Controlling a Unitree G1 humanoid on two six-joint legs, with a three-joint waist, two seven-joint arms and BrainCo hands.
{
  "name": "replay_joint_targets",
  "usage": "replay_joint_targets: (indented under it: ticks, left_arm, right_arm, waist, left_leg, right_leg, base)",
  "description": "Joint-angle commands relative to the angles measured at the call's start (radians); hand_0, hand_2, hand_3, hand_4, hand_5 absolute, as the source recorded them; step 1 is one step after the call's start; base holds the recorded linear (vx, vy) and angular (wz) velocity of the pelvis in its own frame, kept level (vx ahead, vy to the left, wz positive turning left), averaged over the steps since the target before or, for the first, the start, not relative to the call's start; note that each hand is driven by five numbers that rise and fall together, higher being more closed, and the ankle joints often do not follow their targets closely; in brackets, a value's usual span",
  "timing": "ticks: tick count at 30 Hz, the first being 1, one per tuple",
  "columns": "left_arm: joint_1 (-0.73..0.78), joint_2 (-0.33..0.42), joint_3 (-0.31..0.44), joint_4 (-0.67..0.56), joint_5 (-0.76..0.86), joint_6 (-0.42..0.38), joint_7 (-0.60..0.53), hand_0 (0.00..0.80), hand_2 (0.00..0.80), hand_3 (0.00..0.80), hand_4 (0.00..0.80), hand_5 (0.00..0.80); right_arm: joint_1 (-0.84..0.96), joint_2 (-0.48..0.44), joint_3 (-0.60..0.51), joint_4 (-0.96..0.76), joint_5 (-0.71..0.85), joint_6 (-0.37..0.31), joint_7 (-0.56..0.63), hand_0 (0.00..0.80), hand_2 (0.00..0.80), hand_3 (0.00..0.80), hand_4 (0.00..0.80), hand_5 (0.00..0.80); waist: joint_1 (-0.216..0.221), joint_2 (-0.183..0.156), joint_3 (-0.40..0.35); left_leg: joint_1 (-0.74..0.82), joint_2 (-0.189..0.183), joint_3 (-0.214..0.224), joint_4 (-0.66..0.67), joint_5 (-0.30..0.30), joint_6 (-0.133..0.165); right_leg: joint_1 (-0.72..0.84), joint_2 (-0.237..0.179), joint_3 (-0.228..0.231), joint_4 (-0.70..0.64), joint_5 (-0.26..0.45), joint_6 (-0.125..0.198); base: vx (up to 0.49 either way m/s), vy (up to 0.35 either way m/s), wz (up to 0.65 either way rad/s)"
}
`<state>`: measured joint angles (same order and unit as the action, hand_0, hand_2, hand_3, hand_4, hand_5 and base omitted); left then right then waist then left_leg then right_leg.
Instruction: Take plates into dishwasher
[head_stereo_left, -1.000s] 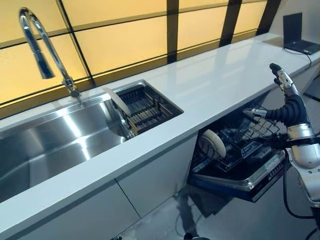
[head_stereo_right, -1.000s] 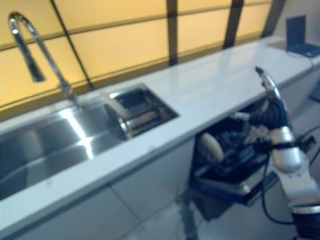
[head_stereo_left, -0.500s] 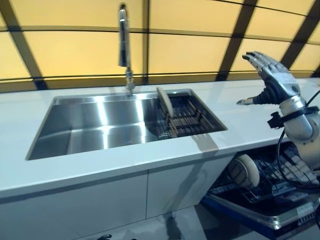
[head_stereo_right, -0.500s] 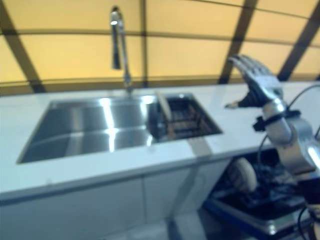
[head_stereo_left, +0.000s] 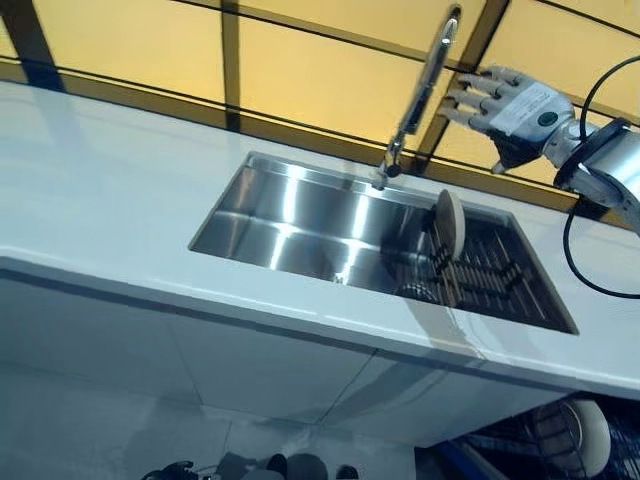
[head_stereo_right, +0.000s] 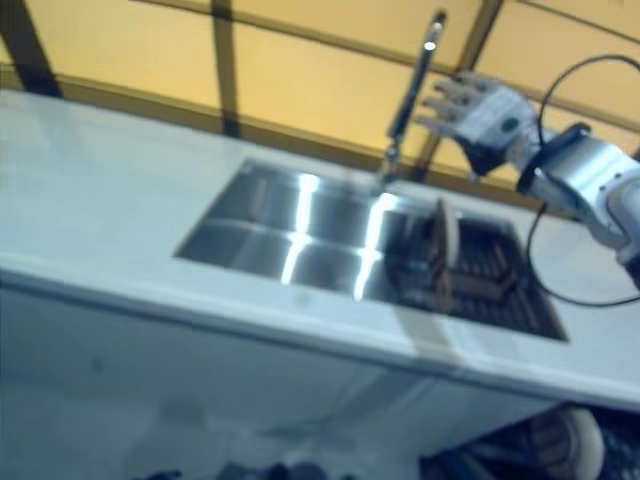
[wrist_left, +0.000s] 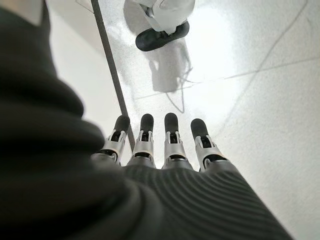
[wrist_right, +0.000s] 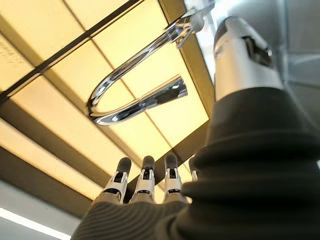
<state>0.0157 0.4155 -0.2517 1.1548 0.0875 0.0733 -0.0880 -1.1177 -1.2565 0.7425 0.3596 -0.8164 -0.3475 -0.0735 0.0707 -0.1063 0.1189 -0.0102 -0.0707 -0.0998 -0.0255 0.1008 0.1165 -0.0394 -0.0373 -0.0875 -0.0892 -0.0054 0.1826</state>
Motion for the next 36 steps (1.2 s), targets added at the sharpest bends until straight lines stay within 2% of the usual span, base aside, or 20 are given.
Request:
replay_joint_targets:
  ticks: [1, 5, 7, 9, 13, 18, 23, 30, 36]
  left_arm:
    - [0.021, 0.039, 0.024, -0.042, 0.026, -0.022, -0.01, 0.0, 0.0, 0.0, 0.0, 0.0]
    - [0.023, 0.047, 0.04, -0.045, 0.03, -0.051, -0.009, 0.0, 0.0, 0.0, 0.0, 0.0]
    - [0.03, 0.049, 0.055, -0.057, 0.004, -0.036, -0.016, 0.0, 0.0, 0.0, 0.0, 0.0]
    - [0.044, 0.037, 0.058, -0.063, 0.011, -0.042, -0.032, 0.0, 0.0, 0.0, 0.0, 0.0]
    - [0.069, 0.0, 0.029, -0.07, 0.008, -0.066, -0.026, 0.0, 0.0, 0.0, 0.0, 0.0]
    - [0.099, -0.013, 0.015, -0.108, -0.002, -0.078, -0.012, 0.0, 0.0, 0.0, 0.0, 0.0]
    - [0.11, 0.005, 0.026, -0.132, -0.006, -0.063, -0.012, 0.0, 0.0, 0.0, 0.0, 0.0]
    - [0.102, 0.021, 0.05, -0.107, -0.007, -0.054, -0.009, 0.0, 0.0, 0.0, 0.0, 0.0]
    - [0.111, 0.022, 0.067, -0.112, -0.002, -0.063, -0.007, 0.0, 0.0, 0.0, 0.0, 0.0]
  right_arm:
    - [-0.158, -0.063, 0.076, 0.102, -0.01, 0.002, -0.019, 0.0, 0.0, 0.0, 0.0, 0.0]
    - [-0.157, -0.063, 0.093, 0.135, -0.023, -0.018, 0.02, 0.0, 0.0, 0.0, 0.0, 0.0]
    - [-0.15, -0.05, 0.089, 0.128, -0.015, -0.004, 0.056, 0.0, 0.0, 0.0, 0.0, 0.0]
    - [-0.135, -0.062, 0.084, 0.118, -0.044, -0.022, 0.084, 0.0, 0.0, 0.0, 0.0, 0.0]
    - [-0.158, -0.092, 0.127, 0.124, -0.049, -0.059, 0.116, 0.0, 0.0, 0.0, 0.0, 0.0]
    - [-0.133, -0.121, 0.126, 0.122, -0.092, -0.073, 0.118, 0.0, 0.0, 0.0, 0.0, 0.0]
    - [-0.086, -0.156, 0.088, 0.123, -0.16, -0.079, 0.085, 0.0, 0.0, 0.0, 0.0, 0.0]
    - [0.033, -0.186, 0.002, 0.13, -0.263, -0.096, 0.036, 0.0, 0.0, 0.0, 0.0, 0.0]
    - [0.136, -0.212, -0.067, 0.148, -0.3, -0.091, 0.024, 0.0, 0.0, 0.0, 0.0, 0.0]
  waist:
    - [0.033, 0.003, 0.004]
    - [0.046, -0.006, 0.011]
    - [0.049, -0.008, 0.003]
    - [0.049, -0.005, -0.007]
    - [0.04, 0.0, -0.03]
    - [0.028, 0.007, -0.025]
    - [0.013, 0.011, -0.003]
    - [-0.017, 0.013, 0.02]
    - [-0.026, 0.014, 0.032]
  left_leg:
    - [0.119, -0.021, 0.0, -0.014, -0.224, -0.012]
    - [0.126, -0.023, 0.005, -0.001, -0.247, -0.005]
    - [0.14, -0.006, 0.029, 0.003, -0.25, -0.025]
    - [0.16, 0.005, 0.05, -0.011, -0.254, -0.036]
    - [0.19, 0.02, 0.081, -0.052, -0.251, -0.06]
    - [0.185, 0.032, 0.103, -0.062, -0.245, -0.072]
    - [0.165, 0.038, 0.114, -0.062, -0.231, -0.075]
    - [0.15, 0.036, 0.142, -0.062, -0.226, -0.059]
    - [0.158, 0.03, 0.161, -0.062, -0.231, -0.046]
  right_leg:
    - [-0.073, 0.036, 0.039, 0.043, 0.124, -0.057]
    - [-0.048, 0.023, 0.0, 0.041, 0.118, -0.06]
    - [-0.027, 0.019, -0.039, 0.054, 0.09, -0.064]
    - [0.003, 0.017, -0.066, 0.032, 0.07, -0.078]
    - [0.047, 0.022, -0.082, 0.002, 0.032, -0.101]
    - [0.063, 0.021, -0.084, 0.002, 0.01, -0.11]
    - [0.049, 0.022, -0.082, 0.002, 0.023, -0.103]
    - [0.001, 0.026, -0.05, 0.037, 0.036, -0.088]
    - [-0.011, 0.026, -0.041, 0.052, 0.044, -0.077]
  base:
    - [0.122, -0.192, 0.48]
    - [0.172, -0.248, 0.42]
    - [0.235, -0.264, 0.43]
    - [0.241, -0.193, 0.36]
    - [0.174, -0.111, 0.26]
    - [0.092, -0.07, 0.07]
    - [0.0, -0.014, 0.03]
    - [-0.037, 0.012, -0.02]
    - [-0.016, 0.004, -0.09]
